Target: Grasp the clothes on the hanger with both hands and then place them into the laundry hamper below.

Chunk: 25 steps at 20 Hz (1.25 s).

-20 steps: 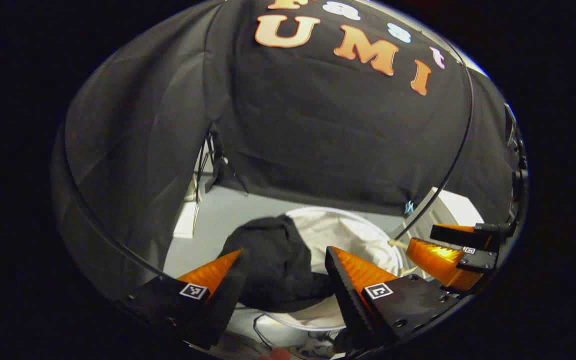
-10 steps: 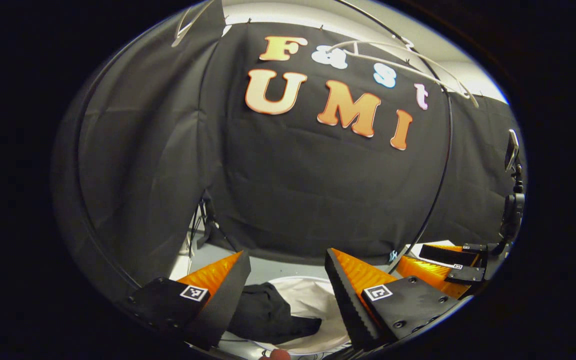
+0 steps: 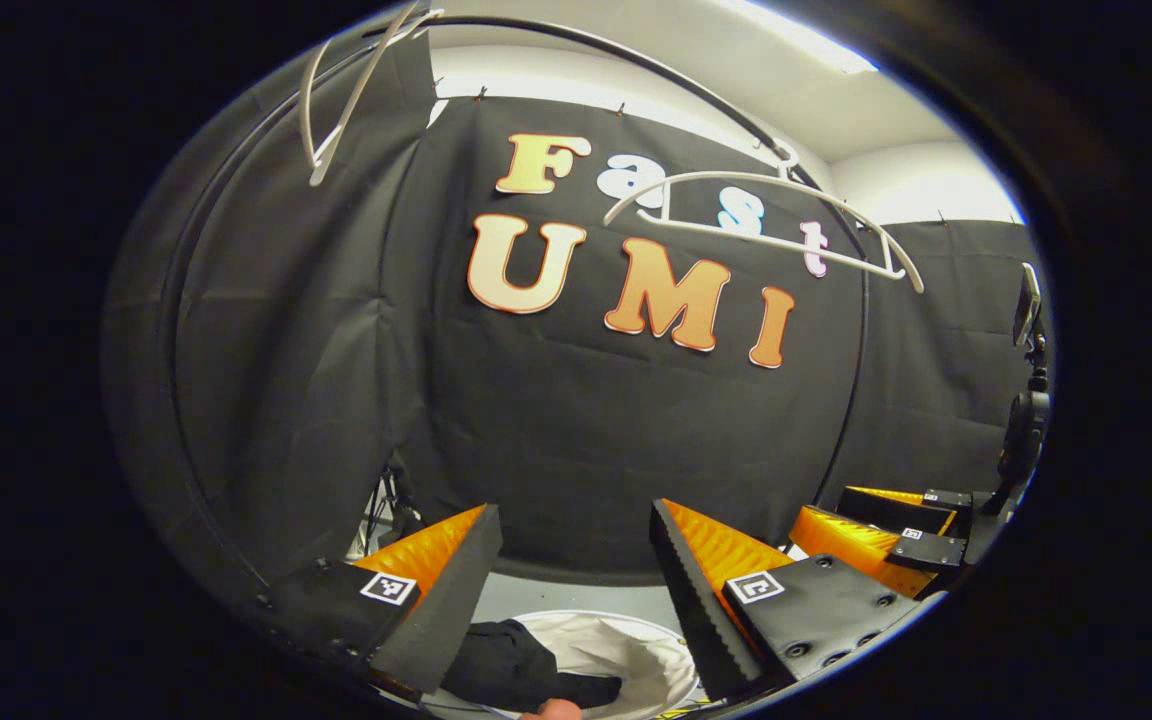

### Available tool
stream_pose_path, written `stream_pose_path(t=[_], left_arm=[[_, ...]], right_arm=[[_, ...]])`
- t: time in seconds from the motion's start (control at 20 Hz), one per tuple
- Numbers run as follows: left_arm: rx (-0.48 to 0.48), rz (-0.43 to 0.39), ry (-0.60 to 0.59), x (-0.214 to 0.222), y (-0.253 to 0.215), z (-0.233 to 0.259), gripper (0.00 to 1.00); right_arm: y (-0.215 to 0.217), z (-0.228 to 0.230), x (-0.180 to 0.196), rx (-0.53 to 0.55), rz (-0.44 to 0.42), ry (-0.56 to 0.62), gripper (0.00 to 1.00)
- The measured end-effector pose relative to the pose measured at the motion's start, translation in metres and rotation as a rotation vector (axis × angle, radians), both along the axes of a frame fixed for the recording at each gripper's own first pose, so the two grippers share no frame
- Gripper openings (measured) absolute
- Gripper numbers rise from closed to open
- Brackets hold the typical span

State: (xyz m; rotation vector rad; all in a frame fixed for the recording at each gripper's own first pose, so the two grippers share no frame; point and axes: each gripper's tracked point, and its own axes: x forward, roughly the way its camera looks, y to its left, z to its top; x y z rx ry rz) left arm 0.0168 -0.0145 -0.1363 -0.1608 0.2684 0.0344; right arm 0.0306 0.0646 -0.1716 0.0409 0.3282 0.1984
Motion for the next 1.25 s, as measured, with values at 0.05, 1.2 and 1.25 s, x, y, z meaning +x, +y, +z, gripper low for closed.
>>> stream_pose_path(t=[0.05, 1.2, 1.25], left_arm=[[0.014, 0.002, -0.018, 0.003, 0.0, 0.009, 0.94], [0.034, -0.042, -0.193, -0.001, -0.028, 0.097, 0.94], [0.036, -0.04, -0.195, -0.001, -0.027, 0.098, 0.97]], right_arm=[[-0.001, 0.01, 0.002, 0.005, -0.004, -0.019, 0.92], [-0.061, 0.129, -0.026, 0.02, -0.138, -0.277, 0.99], [-0.061, 0.131, -0.027, 0.028, -0.14, -0.28, 0.99]])
